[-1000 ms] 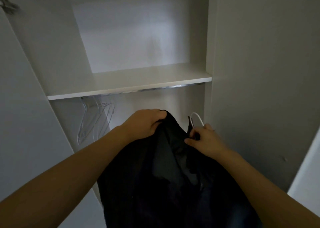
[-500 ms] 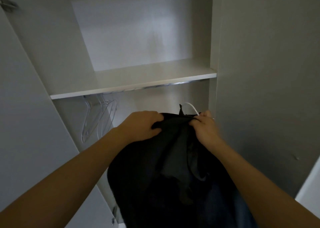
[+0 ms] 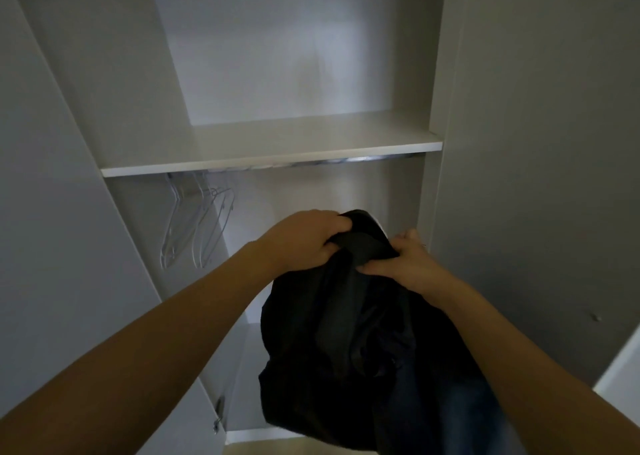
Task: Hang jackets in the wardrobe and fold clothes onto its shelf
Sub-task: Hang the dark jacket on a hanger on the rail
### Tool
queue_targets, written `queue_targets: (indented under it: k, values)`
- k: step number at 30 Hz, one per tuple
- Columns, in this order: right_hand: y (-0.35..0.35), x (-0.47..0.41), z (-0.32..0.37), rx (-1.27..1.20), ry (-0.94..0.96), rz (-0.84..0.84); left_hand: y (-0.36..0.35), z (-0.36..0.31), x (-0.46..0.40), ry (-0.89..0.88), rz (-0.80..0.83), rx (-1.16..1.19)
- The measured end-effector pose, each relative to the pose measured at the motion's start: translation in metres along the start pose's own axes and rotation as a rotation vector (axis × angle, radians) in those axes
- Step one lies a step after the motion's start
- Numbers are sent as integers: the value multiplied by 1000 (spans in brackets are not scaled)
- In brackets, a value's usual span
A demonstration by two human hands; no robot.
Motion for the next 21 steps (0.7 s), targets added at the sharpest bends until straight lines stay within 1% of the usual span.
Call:
queue_targets:
  k: [2,6,9,11,12,14,16,18,19,21]
  values:
    - [1,-2,-1,-60,39,-47,0,3,2,-12,-37,-57]
    - [3,-3,-2,-213,18,-174,-9,12,20,-19,-77,-117]
    - [2,-1,3,-187,25,-200,-21,24,34,131,-119,-11]
    - [4,0,2,-80,21,-192,-25,27,40,207,-146,127]
    - [5,0,0,17,23,-176,-26,25,40,198,-147,171]
    - [5,3,-4,175,28,-111,-21,17,34,134,-111,184]
    - [4,6,-6,226,48,-36,-14,8,25,64,-32,154]
    - [1,9,-5,233,71,0,-10,3,17,16,22,131]
    - [-2,8,-4,215,80,-21,-8,2,15,6,33,133]
    - [-2,5,-6,134,76,-125,-6,3,15,-1,37,159]
Point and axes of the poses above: each hand's wrist, its own x-axis away from the middle knuckle, its own y-axis out of the back of the hand, z = x × y, the point moved 3 cm from there along -x, towards the middle knuckle, and after that the axes turned 2 degrees about -y, right-handed, at the moved point
